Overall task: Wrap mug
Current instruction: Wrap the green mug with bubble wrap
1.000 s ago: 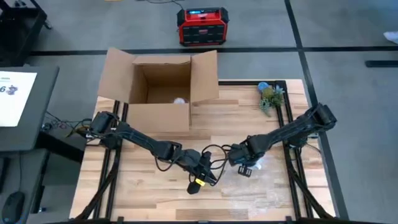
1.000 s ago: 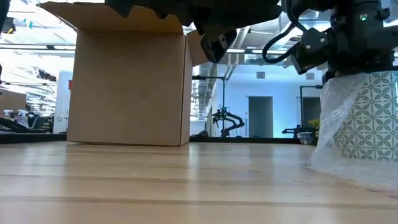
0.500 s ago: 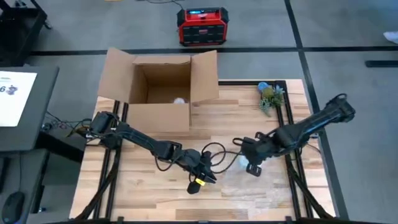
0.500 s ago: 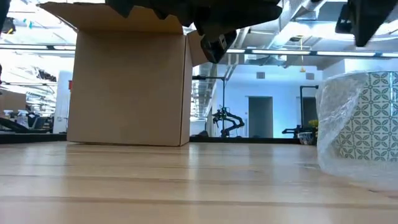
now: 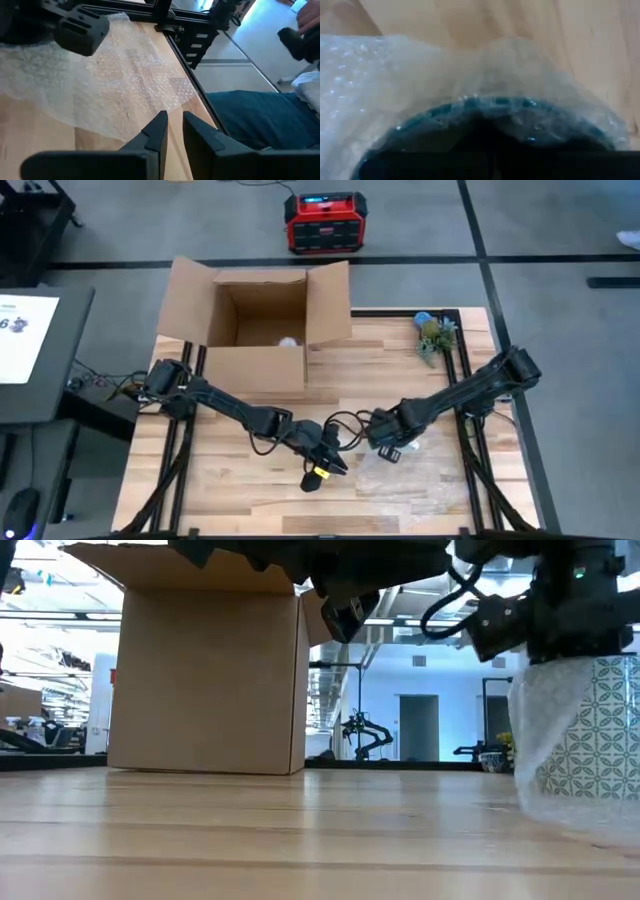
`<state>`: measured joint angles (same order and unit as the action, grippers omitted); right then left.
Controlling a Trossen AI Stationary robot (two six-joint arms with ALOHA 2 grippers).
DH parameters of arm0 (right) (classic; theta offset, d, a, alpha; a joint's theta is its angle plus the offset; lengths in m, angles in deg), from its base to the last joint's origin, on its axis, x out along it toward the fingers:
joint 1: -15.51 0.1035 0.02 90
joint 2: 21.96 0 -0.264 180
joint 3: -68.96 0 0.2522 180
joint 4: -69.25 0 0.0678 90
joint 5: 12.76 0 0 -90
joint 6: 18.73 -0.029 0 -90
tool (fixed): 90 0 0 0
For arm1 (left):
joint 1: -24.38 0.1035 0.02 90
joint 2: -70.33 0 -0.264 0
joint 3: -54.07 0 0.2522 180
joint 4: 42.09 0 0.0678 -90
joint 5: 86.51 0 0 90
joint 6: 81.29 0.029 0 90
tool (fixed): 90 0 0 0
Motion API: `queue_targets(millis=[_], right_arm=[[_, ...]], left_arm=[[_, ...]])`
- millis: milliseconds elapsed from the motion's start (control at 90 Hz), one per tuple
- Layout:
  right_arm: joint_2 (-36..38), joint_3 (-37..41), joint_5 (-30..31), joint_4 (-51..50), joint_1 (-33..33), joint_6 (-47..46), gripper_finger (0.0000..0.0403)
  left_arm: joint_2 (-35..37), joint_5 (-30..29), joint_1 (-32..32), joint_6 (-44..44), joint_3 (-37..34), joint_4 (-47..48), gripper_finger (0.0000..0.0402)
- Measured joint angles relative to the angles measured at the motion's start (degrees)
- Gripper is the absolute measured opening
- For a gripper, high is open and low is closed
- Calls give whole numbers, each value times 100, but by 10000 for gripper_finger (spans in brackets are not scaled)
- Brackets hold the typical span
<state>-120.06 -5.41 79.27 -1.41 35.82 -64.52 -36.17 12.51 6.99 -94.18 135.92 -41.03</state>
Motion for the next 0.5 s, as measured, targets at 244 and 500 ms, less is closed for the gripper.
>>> queue_targets(millis=[244,500], right_arm=[[620,-933,518,-1233,256,-132,0],[1738,-1152,821,-732,1439,-283,0]], left_arm=[[0,0,0,-21,0,33,38],[0,0,-2,-24,0,110,38]])
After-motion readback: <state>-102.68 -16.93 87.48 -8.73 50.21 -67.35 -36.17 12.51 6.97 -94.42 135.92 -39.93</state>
